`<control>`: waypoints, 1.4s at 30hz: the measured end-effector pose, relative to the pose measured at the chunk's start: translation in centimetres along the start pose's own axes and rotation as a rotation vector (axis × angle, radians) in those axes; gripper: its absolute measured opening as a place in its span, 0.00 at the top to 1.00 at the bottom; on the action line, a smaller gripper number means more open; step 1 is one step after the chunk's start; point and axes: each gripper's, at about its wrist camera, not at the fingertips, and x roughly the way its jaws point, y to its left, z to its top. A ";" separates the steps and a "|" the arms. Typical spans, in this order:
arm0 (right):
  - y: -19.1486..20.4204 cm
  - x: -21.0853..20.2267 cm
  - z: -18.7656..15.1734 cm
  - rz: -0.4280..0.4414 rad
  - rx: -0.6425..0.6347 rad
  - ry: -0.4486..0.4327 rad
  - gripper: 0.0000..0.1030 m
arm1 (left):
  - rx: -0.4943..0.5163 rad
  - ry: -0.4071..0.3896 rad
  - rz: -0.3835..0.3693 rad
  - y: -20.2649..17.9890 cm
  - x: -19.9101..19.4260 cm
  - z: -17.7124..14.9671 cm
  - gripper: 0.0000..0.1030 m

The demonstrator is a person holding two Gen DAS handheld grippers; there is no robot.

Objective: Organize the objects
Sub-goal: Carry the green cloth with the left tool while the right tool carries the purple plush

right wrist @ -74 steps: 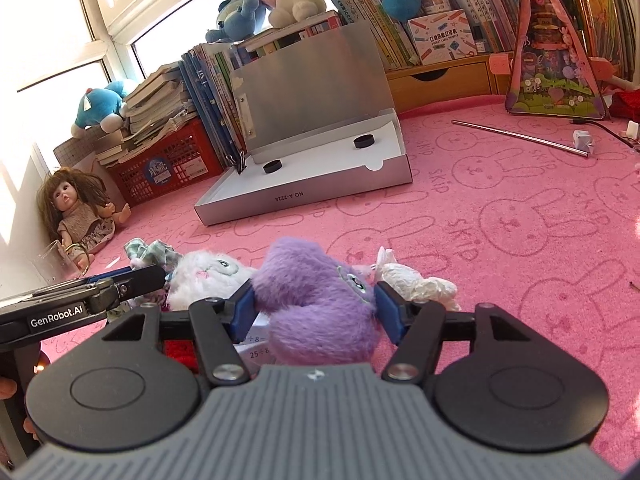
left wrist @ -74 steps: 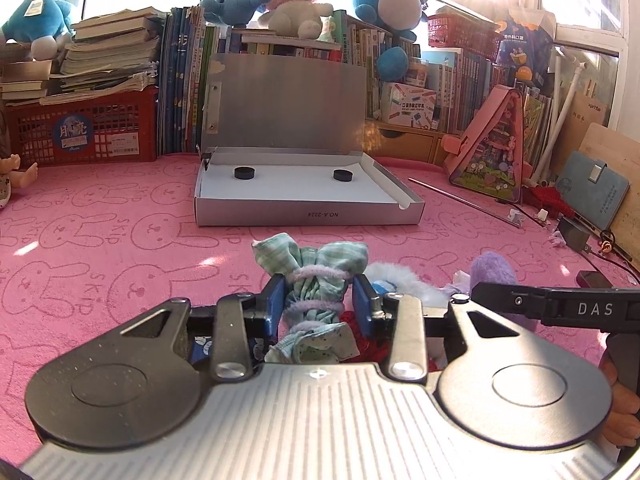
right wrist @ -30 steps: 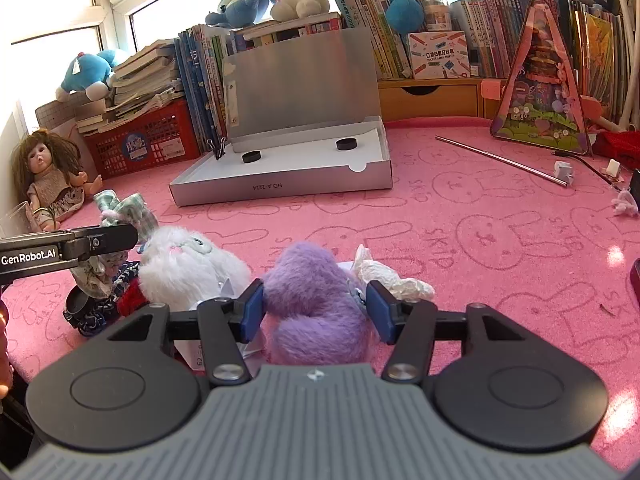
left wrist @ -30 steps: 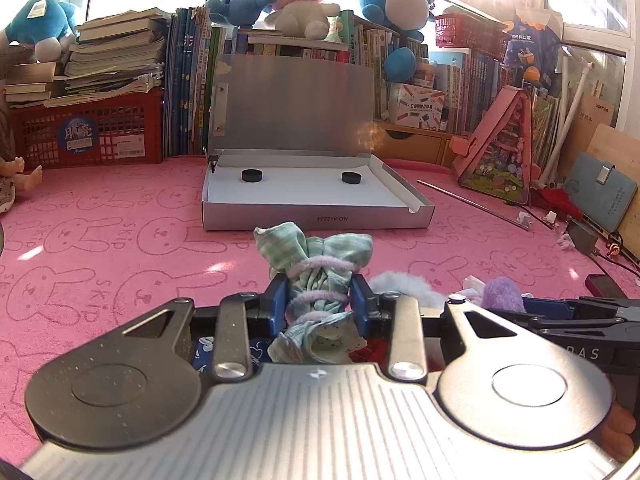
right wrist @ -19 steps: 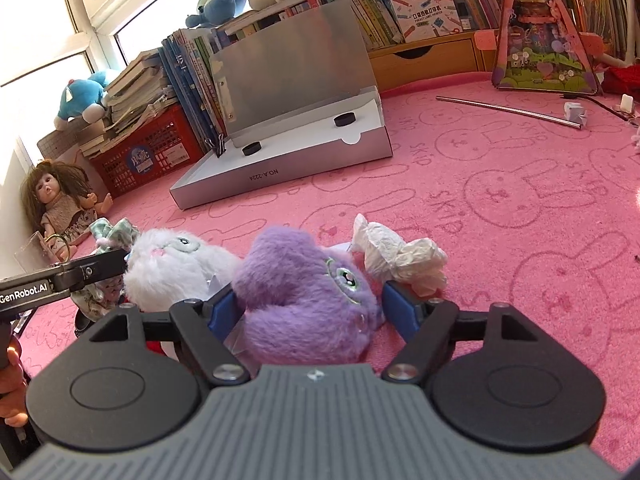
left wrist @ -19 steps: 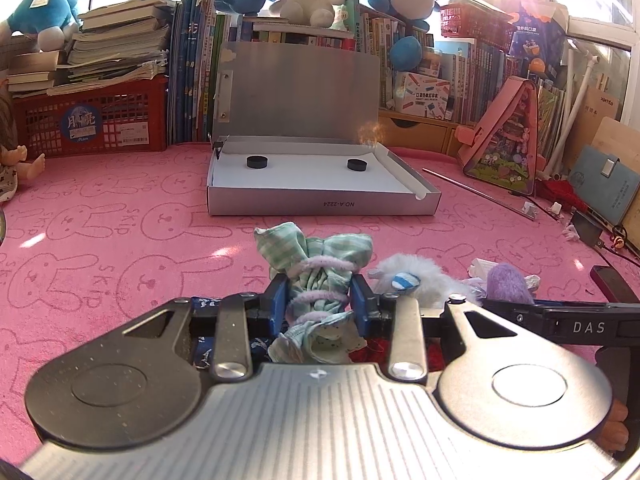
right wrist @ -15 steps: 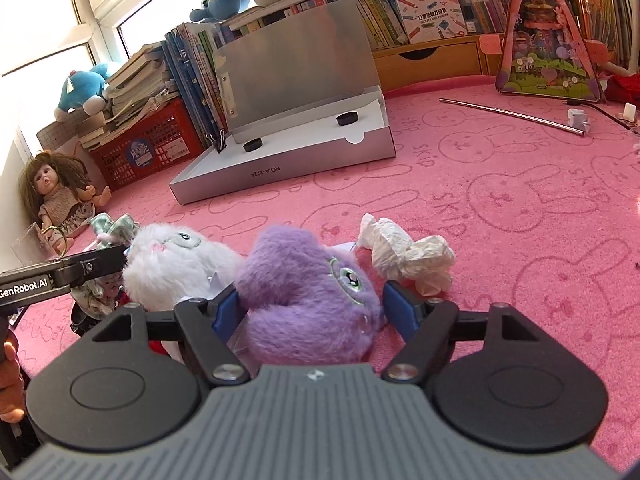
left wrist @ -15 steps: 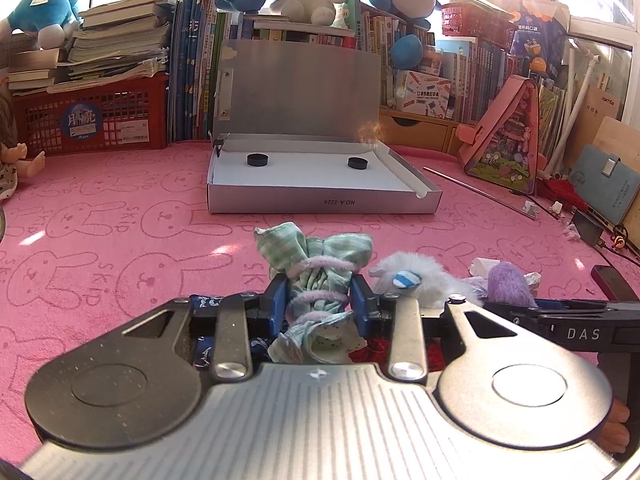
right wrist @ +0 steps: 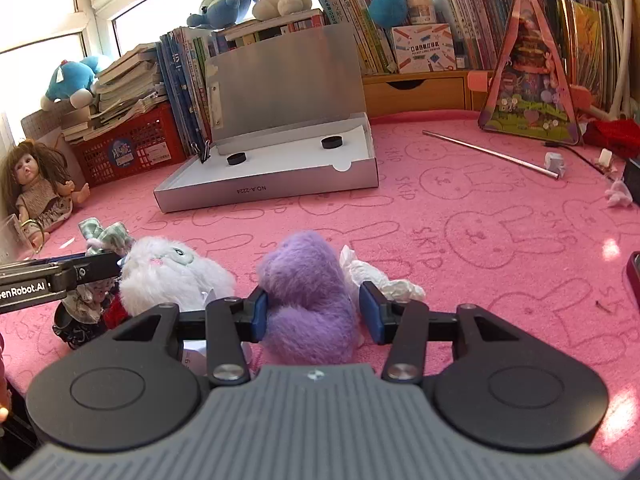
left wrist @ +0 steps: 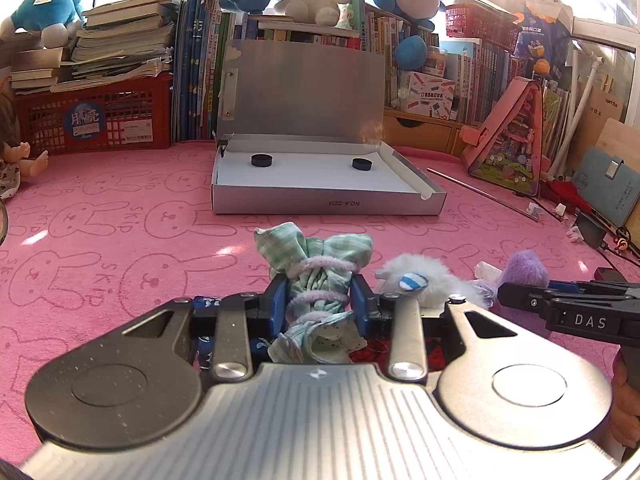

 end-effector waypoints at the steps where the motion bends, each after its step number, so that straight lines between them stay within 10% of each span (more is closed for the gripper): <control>1: 0.3 -0.2 -0.1 -0.009 -0.033 -0.010 0.39 | 0.000 0.000 0.000 0.0 0.0 0.0 0.62; 6: -0.4 -1.0 -0.2 0.101 0.015 0.011 0.31 | -0.005 -0.002 0.008 0.3 -0.1 0.0 0.62; 22: -2.9 -3.5 -0.6 -0.276 -0.010 -0.047 0.31 | -0.013 -0.001 0.018 0.5 -0.1 0.0 0.62; 42: -2.3 0.6 -2.0 -0.280 0.147 0.016 0.11 | -0.010 0.000 0.017 0.1 -0.1 -0.4 0.62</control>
